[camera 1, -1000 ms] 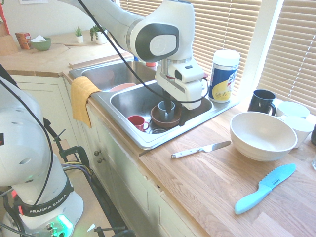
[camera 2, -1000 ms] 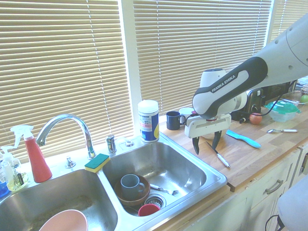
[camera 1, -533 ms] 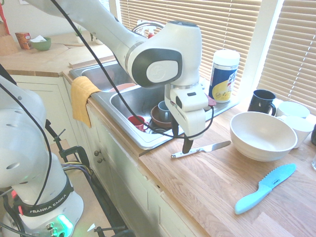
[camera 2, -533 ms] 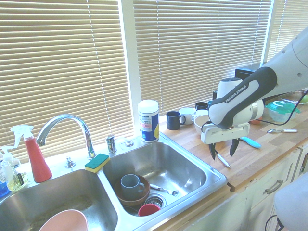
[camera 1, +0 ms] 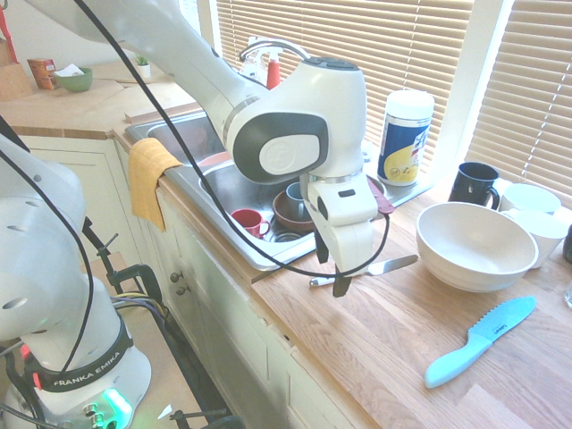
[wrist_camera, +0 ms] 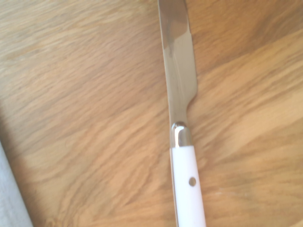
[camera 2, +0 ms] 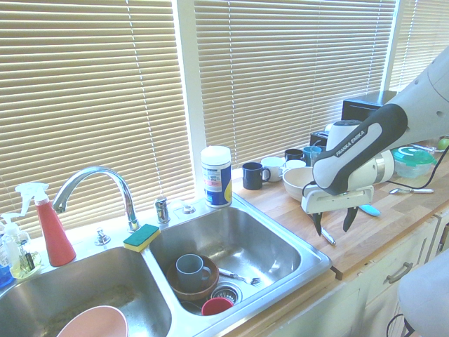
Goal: Put the knife into the sink
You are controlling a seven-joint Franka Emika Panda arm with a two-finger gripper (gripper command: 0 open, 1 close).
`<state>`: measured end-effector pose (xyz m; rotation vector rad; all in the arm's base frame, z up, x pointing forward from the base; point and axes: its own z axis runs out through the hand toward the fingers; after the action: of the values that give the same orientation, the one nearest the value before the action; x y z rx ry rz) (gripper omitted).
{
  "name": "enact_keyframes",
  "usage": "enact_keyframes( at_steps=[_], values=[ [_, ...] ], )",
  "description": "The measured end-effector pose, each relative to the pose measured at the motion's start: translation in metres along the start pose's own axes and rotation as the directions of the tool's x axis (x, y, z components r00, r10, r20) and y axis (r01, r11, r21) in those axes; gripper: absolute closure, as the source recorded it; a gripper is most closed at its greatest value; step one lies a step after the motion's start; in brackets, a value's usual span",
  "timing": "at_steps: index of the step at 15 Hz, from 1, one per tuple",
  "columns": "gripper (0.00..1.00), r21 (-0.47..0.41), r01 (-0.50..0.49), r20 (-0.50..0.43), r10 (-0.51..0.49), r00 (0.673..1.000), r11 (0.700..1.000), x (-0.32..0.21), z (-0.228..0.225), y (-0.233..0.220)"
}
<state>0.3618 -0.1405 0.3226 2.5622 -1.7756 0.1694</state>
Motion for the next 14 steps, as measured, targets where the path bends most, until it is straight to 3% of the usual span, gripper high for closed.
enact_keyframes(
  at_steps=[14],
  values=[
    [1.0,0.008,0.029,0.005,-0.029,1.0,1.0,0.0013,0.0119,-0.0035]
  ],
)
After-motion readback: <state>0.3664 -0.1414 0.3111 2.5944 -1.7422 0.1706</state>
